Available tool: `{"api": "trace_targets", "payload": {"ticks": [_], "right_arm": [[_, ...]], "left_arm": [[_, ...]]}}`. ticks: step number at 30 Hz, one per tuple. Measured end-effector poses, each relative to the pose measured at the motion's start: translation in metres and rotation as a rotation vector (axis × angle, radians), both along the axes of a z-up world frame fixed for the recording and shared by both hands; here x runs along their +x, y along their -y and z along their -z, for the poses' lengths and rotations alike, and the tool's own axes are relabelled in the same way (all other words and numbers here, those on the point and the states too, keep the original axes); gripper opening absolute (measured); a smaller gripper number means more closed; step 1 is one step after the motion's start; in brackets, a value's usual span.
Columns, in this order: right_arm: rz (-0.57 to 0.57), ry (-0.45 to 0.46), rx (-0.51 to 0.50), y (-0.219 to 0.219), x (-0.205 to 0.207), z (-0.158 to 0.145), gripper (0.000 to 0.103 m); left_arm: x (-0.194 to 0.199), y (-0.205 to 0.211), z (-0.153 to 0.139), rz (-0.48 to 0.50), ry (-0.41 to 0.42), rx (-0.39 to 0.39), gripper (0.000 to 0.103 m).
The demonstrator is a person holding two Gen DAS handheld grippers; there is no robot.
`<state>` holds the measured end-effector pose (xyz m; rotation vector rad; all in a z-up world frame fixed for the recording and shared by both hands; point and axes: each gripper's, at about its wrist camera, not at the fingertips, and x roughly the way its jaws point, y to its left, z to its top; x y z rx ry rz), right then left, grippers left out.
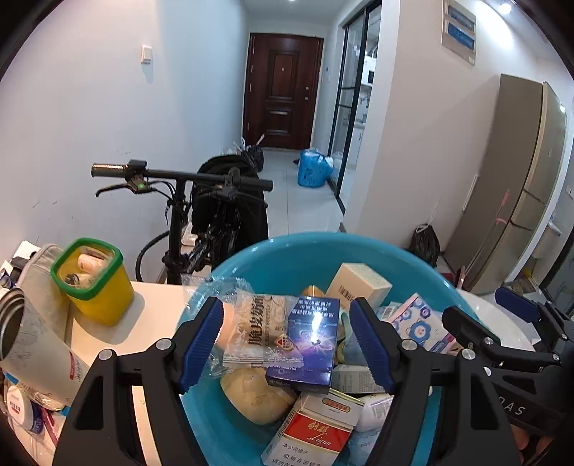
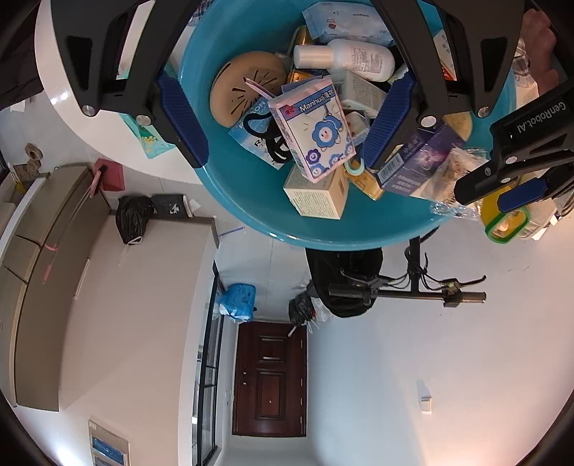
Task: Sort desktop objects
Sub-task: 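Open both tools over the basin and raise them away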
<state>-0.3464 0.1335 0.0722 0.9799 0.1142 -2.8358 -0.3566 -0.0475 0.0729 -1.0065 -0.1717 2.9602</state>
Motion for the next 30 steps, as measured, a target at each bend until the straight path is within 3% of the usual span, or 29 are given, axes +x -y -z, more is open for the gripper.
{"api": "trace_targets", "payload": {"ticks": [6, 8, 10, 14, 17, 22, 30], "right_arm": [[-0.002, -0.044, -0.033, -0.006, 0.013, -0.018, 0.087], [-0.004, -0.067, -0.049, -0.008, 0.02, -0.027, 0.087], [-0.005, -0.097, -0.065, -0.012, 0.03, -0.037, 0.087], [-0.012, -0.163, -0.1, -0.017, 0.049, -0.058, 0.095], [-0.021, -0.217, -0.12, -0.02, 0.067, -0.074, 0.096], [-0.032, -0.305, -0.146, -0.024, 0.095, -0.096, 0.103], [-0.037, -0.419, -0.175, -0.033, 0.133, -0.121, 0.103]], "left_arm": [[0.02, 0.005, -0.026, -0.002, -0.071, 0.018, 0.076], [0.027, 0.005, -0.034, -0.004, -0.1, 0.017, 0.084], [0.038, 0.004, -0.045, -0.008, -0.14, 0.012, 0.085], [0.063, -0.002, -0.067, -0.016, -0.232, -0.02, 0.085], [0.081, -0.002, -0.081, 0.005, -0.287, -0.005, 0.085], [0.1, -0.001, -0.096, 0.015, -0.336, -0.013, 0.087], [0.131, 0.008, -0.117, 0.009, -0.412, 0.04, 0.087]]}}
